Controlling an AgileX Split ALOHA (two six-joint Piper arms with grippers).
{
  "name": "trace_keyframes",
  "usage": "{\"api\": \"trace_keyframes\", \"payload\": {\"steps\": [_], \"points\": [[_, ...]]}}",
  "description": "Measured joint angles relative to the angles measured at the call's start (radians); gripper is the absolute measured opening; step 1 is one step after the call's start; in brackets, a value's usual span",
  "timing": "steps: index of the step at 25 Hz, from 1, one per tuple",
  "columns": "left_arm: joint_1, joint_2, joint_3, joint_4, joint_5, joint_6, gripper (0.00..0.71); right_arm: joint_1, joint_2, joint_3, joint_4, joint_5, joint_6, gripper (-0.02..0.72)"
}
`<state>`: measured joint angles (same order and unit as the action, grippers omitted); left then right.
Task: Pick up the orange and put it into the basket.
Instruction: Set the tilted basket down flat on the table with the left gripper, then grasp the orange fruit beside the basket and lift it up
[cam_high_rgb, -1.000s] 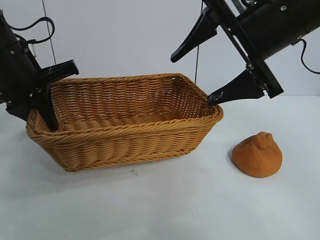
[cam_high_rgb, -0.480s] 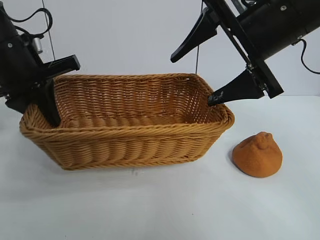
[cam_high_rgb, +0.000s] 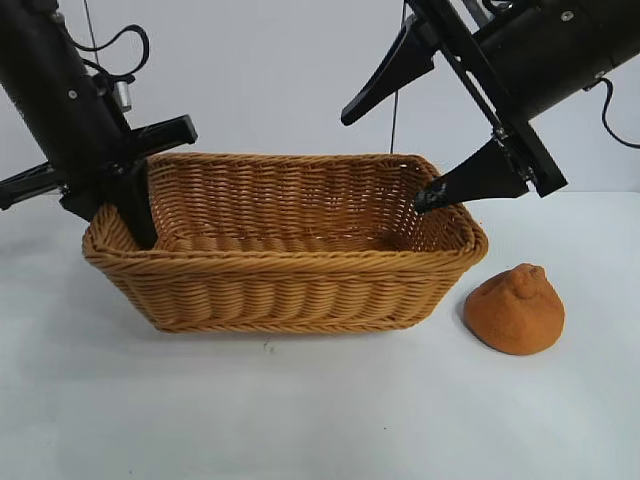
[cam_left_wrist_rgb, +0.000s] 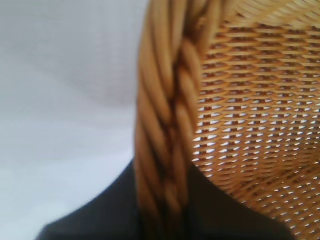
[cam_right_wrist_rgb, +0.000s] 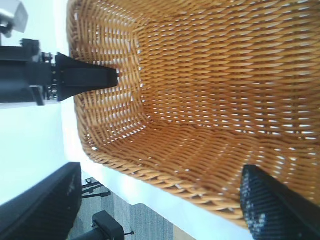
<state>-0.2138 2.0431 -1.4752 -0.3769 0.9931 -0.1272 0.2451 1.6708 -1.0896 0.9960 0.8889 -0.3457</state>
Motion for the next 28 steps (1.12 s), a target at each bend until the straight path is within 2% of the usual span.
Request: {"api": "trace_keyframes", "payload": {"steps": [6,11,13,17,19,22,28], "points": [[0.0,0.07,0.013,0.007,-0.019,0.018,0.084,0.0,0.0,0.0,-0.001,0.001,0.0,0.588],[0.0,0.074,0.024,0.002,-0.036,0.021,0.088,0.0,0.0,0.0,-0.001,0.001,0.0,0.588],[0.0,0.074,0.024,0.0,-0.036,0.021,0.156,0.0,0.0,0.0,-0.001,0.001,0.0,0.588],[0.0,0.074,0.024,-0.009,-0.036,0.022,0.5,0.0,0.0,0.0,-0.001,0.001,0.0,0.588],[0.0,0.072,0.018,-0.009,-0.028,0.022,0.605,0.0,0.0,0.0,-0.001,0.001,0.0,0.588],[0.0,0.049,0.008,-0.009,-0.002,0.031,0.652,0.0,0.0,0.0,-0.003,0.001,0.0,0.588],[0.0,-0.08,-0.009,0.017,0.029,0.073,0.666,0.0,0.0,0.0,-0.003,0.001,0.0,0.588]]}}
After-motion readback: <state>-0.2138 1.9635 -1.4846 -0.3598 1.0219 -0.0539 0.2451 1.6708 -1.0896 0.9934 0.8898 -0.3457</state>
